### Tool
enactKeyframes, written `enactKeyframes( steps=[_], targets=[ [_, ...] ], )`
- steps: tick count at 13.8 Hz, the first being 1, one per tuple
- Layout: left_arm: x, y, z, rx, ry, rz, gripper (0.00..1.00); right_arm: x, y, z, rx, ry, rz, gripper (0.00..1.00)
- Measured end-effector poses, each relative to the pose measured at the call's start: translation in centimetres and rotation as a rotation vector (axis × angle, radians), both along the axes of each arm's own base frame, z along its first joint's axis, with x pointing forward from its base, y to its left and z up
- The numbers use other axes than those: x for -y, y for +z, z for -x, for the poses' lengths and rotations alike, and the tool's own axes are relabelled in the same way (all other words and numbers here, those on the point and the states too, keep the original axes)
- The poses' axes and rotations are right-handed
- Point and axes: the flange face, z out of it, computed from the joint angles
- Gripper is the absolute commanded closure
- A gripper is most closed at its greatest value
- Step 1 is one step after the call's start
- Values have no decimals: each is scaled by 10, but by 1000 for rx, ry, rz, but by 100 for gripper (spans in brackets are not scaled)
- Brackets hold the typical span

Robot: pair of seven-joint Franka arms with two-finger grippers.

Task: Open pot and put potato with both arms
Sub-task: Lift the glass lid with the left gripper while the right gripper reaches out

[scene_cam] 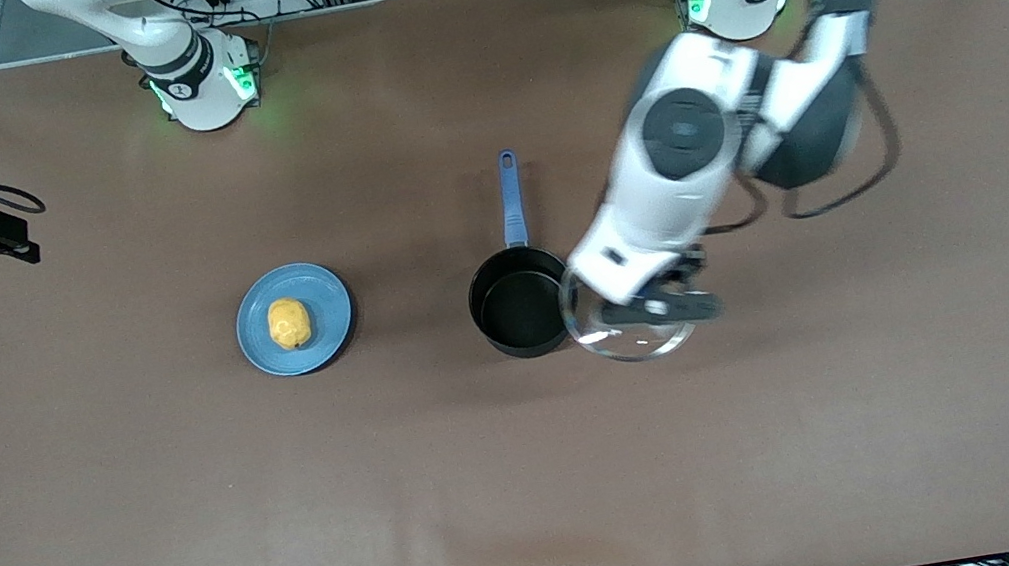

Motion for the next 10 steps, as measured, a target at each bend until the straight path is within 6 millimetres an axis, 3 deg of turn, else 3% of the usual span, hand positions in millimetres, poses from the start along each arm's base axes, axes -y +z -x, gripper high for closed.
enactKeyframes(
  steps=[3,5,7,10],
  targets=[
    [-96,-6,-37,-34,15,-12,100,-6,-10,-5,-18,13,0,0],
    [-143,-16,-50,-54,37,-15,100,-12,-18,-8,-35,25,0,0],
    [-173,-31,-58,-72,57,-17,100,-17,-34,-15,-59,32,-12,0],
    [-196,-67,-67,-64,71,-22,100,-30,-65,-31,-80,48,-38,0]
  ],
)
